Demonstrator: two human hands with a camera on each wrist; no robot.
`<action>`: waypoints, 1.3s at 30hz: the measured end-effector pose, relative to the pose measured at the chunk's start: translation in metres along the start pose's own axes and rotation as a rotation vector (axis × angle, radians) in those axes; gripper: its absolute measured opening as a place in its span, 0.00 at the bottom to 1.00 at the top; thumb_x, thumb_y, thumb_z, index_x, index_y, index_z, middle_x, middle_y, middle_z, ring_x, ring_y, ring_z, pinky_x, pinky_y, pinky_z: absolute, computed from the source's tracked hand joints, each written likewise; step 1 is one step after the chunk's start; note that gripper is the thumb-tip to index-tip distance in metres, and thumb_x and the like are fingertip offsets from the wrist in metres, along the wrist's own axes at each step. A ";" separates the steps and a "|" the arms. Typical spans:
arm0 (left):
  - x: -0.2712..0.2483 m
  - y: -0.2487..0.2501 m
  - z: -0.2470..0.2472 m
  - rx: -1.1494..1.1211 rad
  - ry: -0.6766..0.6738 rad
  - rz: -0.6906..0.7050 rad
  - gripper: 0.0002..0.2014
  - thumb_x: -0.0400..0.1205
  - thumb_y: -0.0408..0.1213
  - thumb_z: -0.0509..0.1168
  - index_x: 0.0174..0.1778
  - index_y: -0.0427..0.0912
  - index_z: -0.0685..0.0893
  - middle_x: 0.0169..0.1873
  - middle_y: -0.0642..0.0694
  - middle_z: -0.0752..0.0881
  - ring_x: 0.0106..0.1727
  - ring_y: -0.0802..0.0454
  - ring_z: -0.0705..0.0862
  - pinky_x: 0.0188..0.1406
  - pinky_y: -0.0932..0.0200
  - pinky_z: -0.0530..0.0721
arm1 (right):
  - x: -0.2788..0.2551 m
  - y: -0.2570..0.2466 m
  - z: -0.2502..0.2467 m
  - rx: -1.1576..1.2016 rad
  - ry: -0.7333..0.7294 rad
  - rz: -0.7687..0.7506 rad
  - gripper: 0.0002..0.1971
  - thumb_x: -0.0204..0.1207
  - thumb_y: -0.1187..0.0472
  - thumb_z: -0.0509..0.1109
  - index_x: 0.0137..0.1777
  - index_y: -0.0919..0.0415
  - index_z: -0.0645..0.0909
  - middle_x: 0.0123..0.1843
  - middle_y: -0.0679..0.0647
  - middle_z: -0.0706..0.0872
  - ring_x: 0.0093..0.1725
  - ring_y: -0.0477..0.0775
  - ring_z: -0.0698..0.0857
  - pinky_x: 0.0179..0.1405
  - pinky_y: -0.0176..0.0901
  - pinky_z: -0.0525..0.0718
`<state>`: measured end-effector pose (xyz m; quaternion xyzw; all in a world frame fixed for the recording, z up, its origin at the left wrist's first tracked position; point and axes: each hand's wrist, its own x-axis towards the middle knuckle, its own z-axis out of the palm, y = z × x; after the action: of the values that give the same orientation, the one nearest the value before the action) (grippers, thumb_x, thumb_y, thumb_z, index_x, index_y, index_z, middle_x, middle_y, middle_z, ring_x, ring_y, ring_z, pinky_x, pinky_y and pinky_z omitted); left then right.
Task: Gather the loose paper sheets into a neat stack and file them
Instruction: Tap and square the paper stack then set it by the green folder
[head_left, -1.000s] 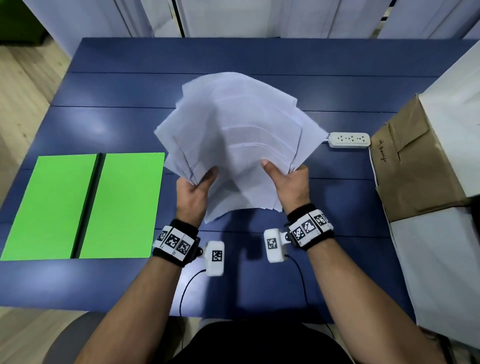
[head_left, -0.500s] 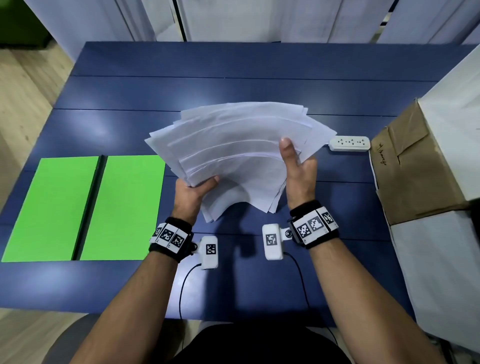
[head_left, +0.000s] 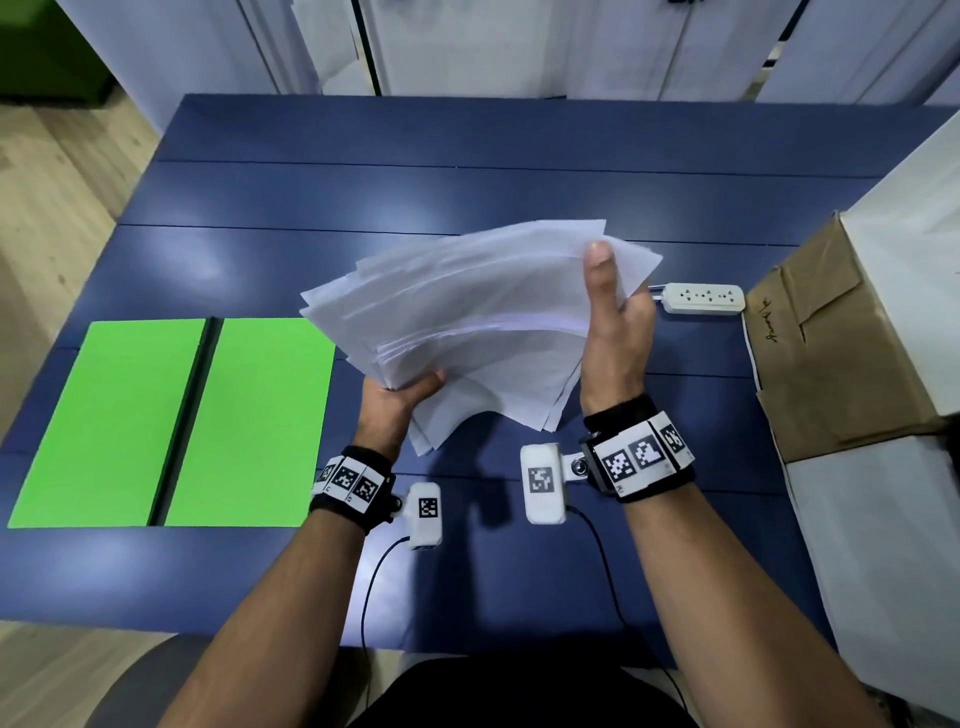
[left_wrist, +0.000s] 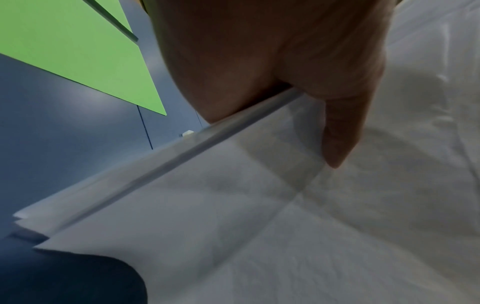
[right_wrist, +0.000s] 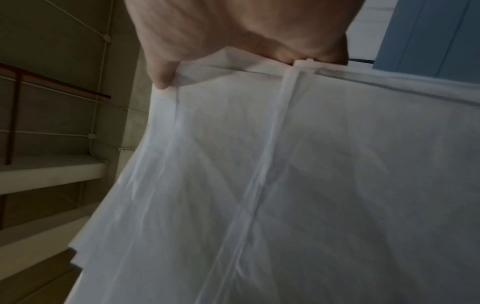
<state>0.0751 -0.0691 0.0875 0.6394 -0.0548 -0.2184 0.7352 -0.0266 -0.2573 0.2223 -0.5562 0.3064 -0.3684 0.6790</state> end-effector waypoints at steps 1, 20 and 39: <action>-0.001 -0.001 -0.001 0.007 0.003 -0.003 0.25 0.75 0.18 0.76 0.68 0.35 0.83 0.55 0.48 0.93 0.55 0.52 0.91 0.55 0.56 0.87 | 0.000 -0.003 0.000 0.001 0.012 -0.018 0.10 0.83 0.54 0.70 0.54 0.59 0.86 0.45 0.39 0.91 0.51 0.38 0.88 0.55 0.31 0.81; -0.006 0.001 -0.002 0.049 -0.051 0.000 0.27 0.75 0.16 0.74 0.71 0.33 0.82 0.54 0.53 0.94 0.56 0.54 0.91 0.55 0.61 0.87 | 0.004 -0.010 0.007 -0.060 0.040 -0.054 0.15 0.77 0.42 0.72 0.41 0.52 0.77 0.30 0.36 0.79 0.36 0.41 0.78 0.47 0.39 0.76; -0.008 0.002 -0.002 0.051 -0.070 0.000 0.23 0.76 0.14 0.72 0.56 0.47 0.89 0.48 0.57 0.95 0.49 0.59 0.91 0.53 0.62 0.88 | 0.008 0.018 0.005 -0.319 0.039 -0.164 0.17 0.69 0.62 0.80 0.57 0.56 0.83 0.45 0.39 0.84 0.44 0.44 0.81 0.48 0.34 0.80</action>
<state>0.0690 -0.0640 0.0909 0.6498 -0.0863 -0.2392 0.7163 -0.0151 -0.2595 0.2057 -0.6728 0.3277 -0.3799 0.5437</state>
